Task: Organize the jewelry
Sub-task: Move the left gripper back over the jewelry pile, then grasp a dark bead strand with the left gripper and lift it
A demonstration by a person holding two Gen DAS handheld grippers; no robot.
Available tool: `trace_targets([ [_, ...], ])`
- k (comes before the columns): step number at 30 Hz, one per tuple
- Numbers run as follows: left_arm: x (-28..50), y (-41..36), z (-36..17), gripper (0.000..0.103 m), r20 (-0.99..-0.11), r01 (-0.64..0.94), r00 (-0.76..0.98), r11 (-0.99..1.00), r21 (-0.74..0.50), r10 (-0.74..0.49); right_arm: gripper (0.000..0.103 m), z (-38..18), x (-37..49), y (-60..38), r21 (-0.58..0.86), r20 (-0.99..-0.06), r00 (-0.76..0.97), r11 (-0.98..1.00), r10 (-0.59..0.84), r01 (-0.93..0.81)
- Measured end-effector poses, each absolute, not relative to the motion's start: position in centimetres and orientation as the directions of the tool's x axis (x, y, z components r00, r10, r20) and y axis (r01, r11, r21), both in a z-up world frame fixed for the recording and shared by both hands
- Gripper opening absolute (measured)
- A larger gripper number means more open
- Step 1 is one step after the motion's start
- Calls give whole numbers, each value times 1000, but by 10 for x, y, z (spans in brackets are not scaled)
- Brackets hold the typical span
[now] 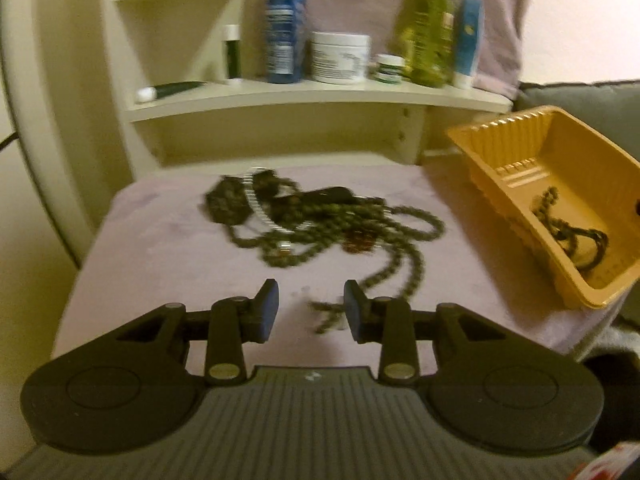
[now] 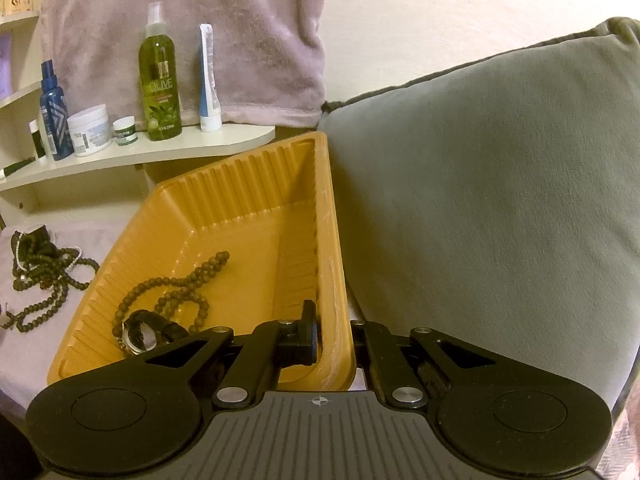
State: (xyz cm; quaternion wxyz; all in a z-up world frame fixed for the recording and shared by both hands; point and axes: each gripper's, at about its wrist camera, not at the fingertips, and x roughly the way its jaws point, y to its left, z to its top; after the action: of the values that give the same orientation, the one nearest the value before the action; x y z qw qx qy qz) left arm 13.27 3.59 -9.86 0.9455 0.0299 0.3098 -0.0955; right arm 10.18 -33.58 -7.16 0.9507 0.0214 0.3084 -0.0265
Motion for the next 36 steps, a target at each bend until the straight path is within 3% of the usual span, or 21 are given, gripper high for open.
trace_targets([
  [9, 155, 7, -112, 29, -624, 283, 760, 956, 72, -178, 4, -73, 105, -337, 19, -593, 804, 998, -41, 66],
  [15, 158, -4, -118, 21, -651, 357, 736, 923, 140, -185, 4, -74, 105, -338, 22, -596, 802, 997, -42, 68],
  [18, 160, -3, -116, 6, -671, 383, 713, 914, 132, -201, 4, -74, 106, -339, 22, -596, 802, 997, -42, 69],
  [21, 159, -3, -111, 6, -675, 384, 713, 911, 152, -188, 5, -74, 106, -339, 22, -595, 802, 997, -43, 69],
  [36, 153, 26, 27, 6, -448, 357, 859, 918, 173, -250, 4, -69, 99, -336, 27, -579, 815, 997, -40, 67],
])
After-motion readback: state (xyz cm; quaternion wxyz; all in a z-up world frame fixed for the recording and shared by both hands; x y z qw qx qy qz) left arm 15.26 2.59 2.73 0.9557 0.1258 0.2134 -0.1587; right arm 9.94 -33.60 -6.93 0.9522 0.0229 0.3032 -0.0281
